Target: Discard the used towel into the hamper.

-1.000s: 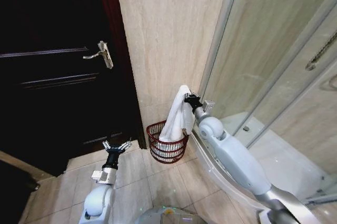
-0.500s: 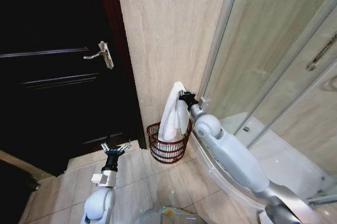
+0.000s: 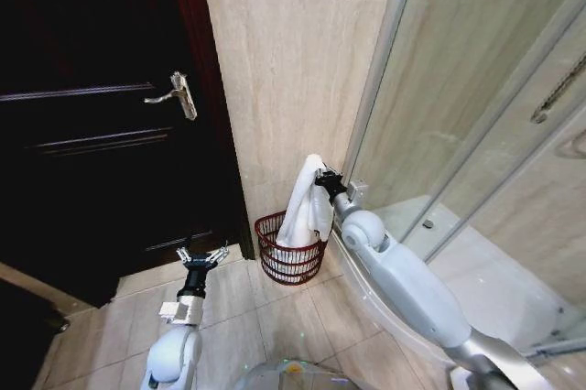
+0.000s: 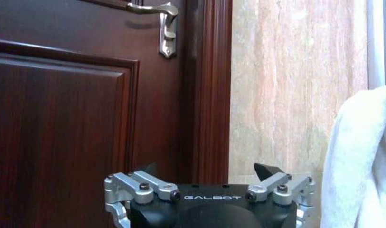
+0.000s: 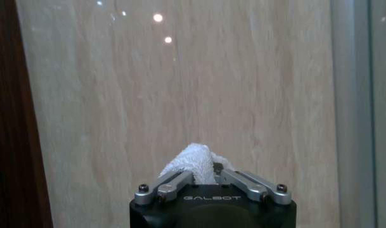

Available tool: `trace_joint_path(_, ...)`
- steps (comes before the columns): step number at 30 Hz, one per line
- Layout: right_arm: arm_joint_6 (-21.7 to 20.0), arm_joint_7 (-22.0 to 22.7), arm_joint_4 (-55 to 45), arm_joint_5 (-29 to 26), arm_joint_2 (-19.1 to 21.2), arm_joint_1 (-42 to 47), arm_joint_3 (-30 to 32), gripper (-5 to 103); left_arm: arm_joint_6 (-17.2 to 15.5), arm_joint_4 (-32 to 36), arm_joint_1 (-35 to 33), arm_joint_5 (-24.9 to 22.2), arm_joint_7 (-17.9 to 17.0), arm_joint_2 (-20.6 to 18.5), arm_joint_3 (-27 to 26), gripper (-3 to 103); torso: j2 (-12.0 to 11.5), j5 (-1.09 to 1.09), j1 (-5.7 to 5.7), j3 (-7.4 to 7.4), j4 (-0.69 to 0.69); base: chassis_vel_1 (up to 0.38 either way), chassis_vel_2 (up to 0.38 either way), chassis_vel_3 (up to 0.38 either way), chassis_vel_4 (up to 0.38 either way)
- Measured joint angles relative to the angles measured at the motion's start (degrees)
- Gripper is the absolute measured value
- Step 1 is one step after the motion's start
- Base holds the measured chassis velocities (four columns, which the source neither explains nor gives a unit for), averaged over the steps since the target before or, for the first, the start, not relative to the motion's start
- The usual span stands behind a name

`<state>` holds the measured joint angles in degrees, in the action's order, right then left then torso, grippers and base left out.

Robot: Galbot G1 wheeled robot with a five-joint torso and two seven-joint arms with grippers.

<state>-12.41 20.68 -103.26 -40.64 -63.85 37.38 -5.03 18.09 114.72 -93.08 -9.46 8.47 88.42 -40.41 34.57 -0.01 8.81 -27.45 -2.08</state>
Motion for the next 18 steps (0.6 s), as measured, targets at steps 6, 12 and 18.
trace_joint_path(6,1.4,-3.1,6.6,2.1,-2.5,-0.1,-0.3,3,0.0,0.8,-0.6,0.1,0.0,0.5,-0.1,100,0.0,0.01,0.02,-0.02,-0.01,0.000,0.000,0.000,0.000)
trace_joint_path(12,-4.3,5.0,2.2,-4.6,-0.2,2.4,-3.1,3,0.4,2.0,-1.5,0.2,-0.1,1.1,-1.0,100,0.0,0.01,0.02,-0.03,0.00,0.000,0.000,0.000,0.000)
trace_joint_path(18,-13.9,13.5,-5.7,-19.3,2.8,3.6,-3.2,3,0.9,2.7,-1.9,0.2,-0.2,1.3,-1.8,100,0.1,0.00,0.02,-0.02,0.01,0.000,0.000,0.000,0.000)
